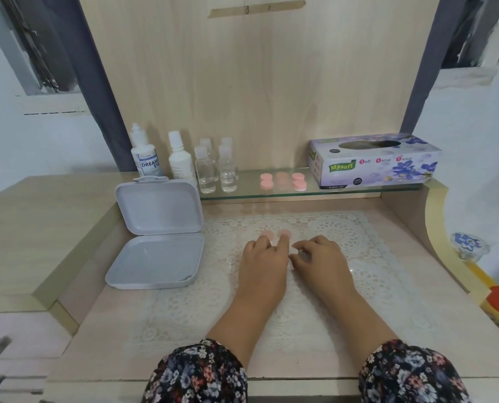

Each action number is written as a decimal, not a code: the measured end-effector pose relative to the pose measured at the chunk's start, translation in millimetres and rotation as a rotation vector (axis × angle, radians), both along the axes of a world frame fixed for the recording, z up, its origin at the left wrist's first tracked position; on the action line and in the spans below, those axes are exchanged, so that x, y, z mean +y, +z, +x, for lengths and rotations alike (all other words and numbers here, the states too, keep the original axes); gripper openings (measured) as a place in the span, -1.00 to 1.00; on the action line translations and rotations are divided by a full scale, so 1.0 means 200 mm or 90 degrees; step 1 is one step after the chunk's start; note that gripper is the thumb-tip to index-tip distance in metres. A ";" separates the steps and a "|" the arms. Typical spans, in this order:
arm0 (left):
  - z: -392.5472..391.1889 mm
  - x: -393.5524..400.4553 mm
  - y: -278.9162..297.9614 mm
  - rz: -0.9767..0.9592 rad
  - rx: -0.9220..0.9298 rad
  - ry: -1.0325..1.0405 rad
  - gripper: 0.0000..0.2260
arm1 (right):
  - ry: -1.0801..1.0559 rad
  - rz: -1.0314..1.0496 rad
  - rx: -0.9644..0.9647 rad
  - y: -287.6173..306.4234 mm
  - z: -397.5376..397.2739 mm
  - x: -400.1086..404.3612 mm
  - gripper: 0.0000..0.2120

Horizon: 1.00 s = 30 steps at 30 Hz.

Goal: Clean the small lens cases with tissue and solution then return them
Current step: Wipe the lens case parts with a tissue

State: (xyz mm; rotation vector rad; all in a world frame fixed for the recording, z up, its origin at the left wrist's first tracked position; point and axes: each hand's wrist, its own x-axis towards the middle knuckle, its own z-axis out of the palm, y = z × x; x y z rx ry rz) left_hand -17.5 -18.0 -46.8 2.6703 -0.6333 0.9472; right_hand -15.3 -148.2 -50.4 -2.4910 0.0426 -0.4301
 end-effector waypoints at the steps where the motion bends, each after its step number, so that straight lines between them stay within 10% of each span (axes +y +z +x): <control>1: 0.00 0.00 0.00 -0.013 0.020 0.019 -0.48 | -0.001 0.002 0.001 0.00 0.00 0.00 -0.70; 12: 0.05 0.06 0.04 -0.602 0.236 0.134 -0.82 | 0.017 0.005 0.009 0.00 0.01 -0.01 -0.70; 30: -0.03 -0.05 0.01 0.112 0.061 0.118 -0.95 | 0.010 0.022 -0.002 -0.01 0.01 -0.01 -0.71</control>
